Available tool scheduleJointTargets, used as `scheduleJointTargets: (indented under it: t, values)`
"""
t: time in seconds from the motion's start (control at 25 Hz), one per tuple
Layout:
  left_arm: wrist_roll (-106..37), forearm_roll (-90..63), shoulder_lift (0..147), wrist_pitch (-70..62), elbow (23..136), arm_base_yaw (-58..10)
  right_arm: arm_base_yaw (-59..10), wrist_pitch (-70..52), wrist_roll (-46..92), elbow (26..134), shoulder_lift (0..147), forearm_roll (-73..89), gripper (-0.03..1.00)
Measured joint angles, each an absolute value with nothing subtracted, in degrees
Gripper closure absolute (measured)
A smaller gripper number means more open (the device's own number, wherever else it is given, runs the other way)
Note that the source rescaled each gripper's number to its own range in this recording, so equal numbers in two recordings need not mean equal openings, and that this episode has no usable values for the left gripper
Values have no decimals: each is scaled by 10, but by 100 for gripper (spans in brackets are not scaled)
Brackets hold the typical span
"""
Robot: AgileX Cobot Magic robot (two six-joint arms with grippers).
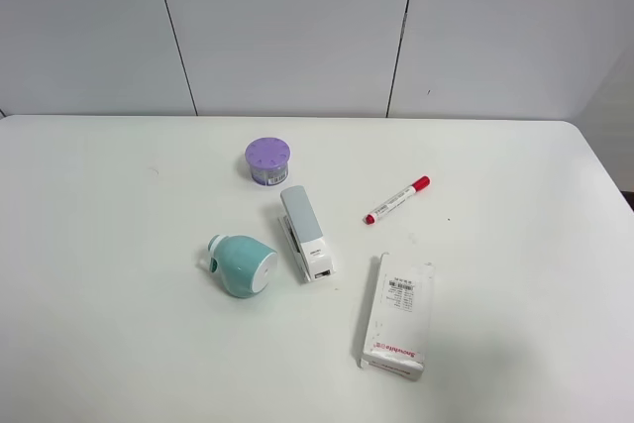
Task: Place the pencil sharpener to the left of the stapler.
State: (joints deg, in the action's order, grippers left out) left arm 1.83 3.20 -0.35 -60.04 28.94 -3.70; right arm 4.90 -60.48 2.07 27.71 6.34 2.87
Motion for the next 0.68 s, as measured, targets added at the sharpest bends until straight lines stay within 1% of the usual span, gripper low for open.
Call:
scheduleJointTargets:
  t: [0.68]
  values:
    - [18,32,-3,-600,289,-37,47,-605,10,274,46,13,-3]
